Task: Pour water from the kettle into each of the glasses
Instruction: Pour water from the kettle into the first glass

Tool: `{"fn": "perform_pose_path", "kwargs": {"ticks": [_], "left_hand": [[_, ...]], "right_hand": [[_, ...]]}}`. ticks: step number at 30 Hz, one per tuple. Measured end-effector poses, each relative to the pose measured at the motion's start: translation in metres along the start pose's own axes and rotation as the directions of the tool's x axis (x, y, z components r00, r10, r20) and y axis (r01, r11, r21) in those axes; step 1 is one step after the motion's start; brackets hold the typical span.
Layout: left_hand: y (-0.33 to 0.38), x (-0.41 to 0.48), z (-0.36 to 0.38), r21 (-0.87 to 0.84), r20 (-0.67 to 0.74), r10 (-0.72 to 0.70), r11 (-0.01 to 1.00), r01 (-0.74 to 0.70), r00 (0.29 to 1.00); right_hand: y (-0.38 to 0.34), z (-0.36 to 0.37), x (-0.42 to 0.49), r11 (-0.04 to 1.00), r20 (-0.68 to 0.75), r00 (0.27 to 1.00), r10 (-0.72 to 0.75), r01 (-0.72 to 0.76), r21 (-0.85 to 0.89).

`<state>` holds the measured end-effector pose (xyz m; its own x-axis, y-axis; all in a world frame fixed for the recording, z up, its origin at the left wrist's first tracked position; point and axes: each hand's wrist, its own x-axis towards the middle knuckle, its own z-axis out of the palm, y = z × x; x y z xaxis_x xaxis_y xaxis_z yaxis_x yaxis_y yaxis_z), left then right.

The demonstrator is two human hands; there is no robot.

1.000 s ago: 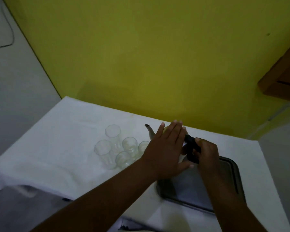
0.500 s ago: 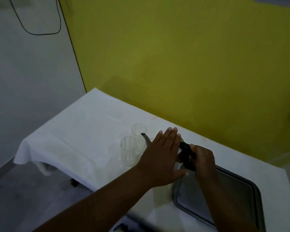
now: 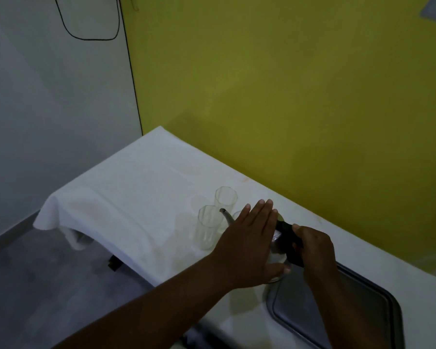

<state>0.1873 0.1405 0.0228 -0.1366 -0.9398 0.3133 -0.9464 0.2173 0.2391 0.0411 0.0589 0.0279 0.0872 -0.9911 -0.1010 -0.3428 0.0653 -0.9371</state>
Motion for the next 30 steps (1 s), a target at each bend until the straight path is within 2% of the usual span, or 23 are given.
{"fn": "perform_pose_path", "kwargs": {"ticks": [5, 10, 13, 16, 30], "left_hand": [[0.001, -0.003, 0.003, -0.011, 0.000, -0.006, 1.000, 0.006, 1.000], [0.003, -0.004, 0.004, -0.029, -0.008, -0.002, 1.000, 0.002, 1.000], [0.005, -0.003, 0.003, -0.035, -0.004, -0.010, 0.999, 0.010, 1.000], [0.007, -0.003, 0.005, -0.052, 0.000, -0.012, 0.999, 0.012, 1.000], [0.011, -0.004, 0.004, -0.079, -0.010, -0.014, 0.997, 0.013, 1.000]], "right_hand": [[-0.001, -0.005, -0.004, 0.987, 0.039, 0.996, -0.080, 0.084, -0.134], [0.000, -0.009, -0.004, 0.974, 0.045, 0.995, -0.093, 0.101, -0.204], [0.000, -0.010, -0.005, 0.987, 0.024, 0.999, -0.038, 0.041, -0.158], [0.001, -0.014, -0.007, 0.980, 0.019, 0.995, -0.097, 0.098, -0.174], [-0.001, -0.018, -0.009, 0.976, 0.030, 0.991, -0.129, 0.132, -0.175]]}}
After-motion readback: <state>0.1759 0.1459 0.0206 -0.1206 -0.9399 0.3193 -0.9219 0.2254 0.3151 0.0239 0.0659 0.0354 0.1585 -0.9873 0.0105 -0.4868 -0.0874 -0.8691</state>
